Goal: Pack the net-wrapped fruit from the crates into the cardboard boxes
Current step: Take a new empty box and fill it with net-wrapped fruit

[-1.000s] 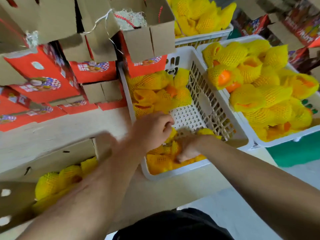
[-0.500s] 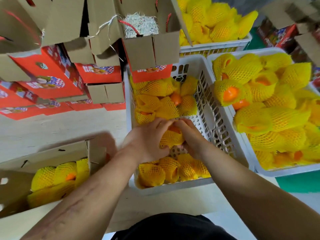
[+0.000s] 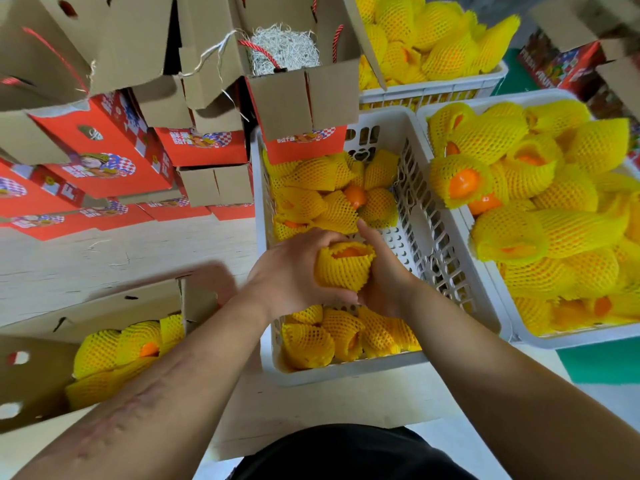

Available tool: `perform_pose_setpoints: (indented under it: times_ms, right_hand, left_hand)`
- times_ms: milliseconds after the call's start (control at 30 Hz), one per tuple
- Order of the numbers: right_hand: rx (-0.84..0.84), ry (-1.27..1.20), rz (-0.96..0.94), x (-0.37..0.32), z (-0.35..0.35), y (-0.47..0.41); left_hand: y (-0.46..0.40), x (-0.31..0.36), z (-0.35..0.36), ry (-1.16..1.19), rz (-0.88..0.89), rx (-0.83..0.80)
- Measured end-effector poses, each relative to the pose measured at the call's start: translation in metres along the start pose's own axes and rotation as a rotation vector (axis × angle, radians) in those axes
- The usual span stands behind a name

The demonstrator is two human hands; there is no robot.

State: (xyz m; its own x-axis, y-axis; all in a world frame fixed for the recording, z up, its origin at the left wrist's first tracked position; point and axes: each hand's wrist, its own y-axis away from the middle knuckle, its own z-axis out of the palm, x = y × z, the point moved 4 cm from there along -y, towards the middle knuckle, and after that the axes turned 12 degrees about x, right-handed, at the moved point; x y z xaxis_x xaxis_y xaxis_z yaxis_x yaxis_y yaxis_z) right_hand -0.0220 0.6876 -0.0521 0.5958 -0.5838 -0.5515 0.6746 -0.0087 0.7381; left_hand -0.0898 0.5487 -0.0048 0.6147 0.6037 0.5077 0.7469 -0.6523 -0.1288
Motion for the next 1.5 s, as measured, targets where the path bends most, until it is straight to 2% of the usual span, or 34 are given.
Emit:
perform_pose_setpoints:
  times_ms: [33,100,167,200,233,300,333,367,500,567,733,833,900,967,1100,1233,1333,1400,1500]
  right_hand:
    - [0.006,0.028,0.013,0.000,0.000,0.001]
    - [0.152,0.190,-0.044,-0.009,-0.011,0.002]
    - [0.330,0.554,-0.231,-0.030,-0.032,0.013]
    - [0.344,0.851,-0.306,-0.038,-0.042,0.020]
    - [0.310,1.211,-0.280,-0.038,-0.052,0.025]
    - [0.241,1.858,-0.006,-0.019,-0.073,0.033]
    - [0.240,2.016,0.112,-0.007,-0.080,0.036]
    - [0.259,2.040,0.168,0.003,-0.083,0.037]
    - [0.328,1.942,0.041,0.006,-0.076,0.035]
    - [0.381,1.789,-0.018,-0.002,-0.081,0.041]
    - [0.556,0.795,-0.328,-0.027,-0.075,0.071]
    - [0.401,0.305,-0.257,-0.011,-0.030,0.080]
    - [0.344,0.140,-0.211,0.005,0.003,0.082]
    - [0.350,0.083,-0.232,0.020,0.034,0.081]
    - [0.380,-0.003,-0.395,0.037,0.101,0.078]
    - [0.127,-0.154,-0.381,0.054,0.164,0.076]
    - [0.091,-0.023,-0.443,0.076,0.219,0.064]
    - [0.114,0.008,-0.450,0.095,0.251,0.050]
    - [0.109,-0.068,-0.331,0.128,0.287,0.023]
  left_hand:
    - [0.000,-0.001,-0.001,0.006,0.012,0.026]
    - [-0.001,-0.003,-0.001,-0.007,0.029,0.071]
    - [-0.001,-0.006,0.001,-0.026,0.027,0.084]
    - [-0.001,-0.007,0.002,-0.043,0.029,0.079]
    - [-0.001,-0.008,0.004,-0.064,0.035,0.071]
    - [-0.001,-0.008,0.006,-0.085,0.041,0.060]
    - [0.000,-0.008,0.006,-0.079,0.039,0.062]
    - [0.000,-0.008,0.007,-0.064,0.035,0.067]
    - [0.000,-0.007,0.005,-0.002,0.011,0.102]
    - [0.001,-0.006,0.004,0.049,0.000,0.114]
    - [0.003,-0.006,-0.006,0.312,-0.113,0.165]
    - [0.014,0.001,-0.017,0.566,-0.135,0.232]
    - [0.030,0.006,-0.025,0.785,-0.223,0.345]
    - [0.048,0.003,-0.031,0.948,-0.315,0.459]
    - [0.079,-0.027,-0.056,1.102,-0.412,0.512]
    - [0.109,-0.079,-0.087,1.166,-0.533,0.471]
    - [0.145,-0.141,-0.120,1.288,-0.726,0.463]
    - [0.175,-0.183,-0.145,1.201,-0.807,0.527]
    - [0.214,-0.236,-0.172,1.109,-0.953,0.636]
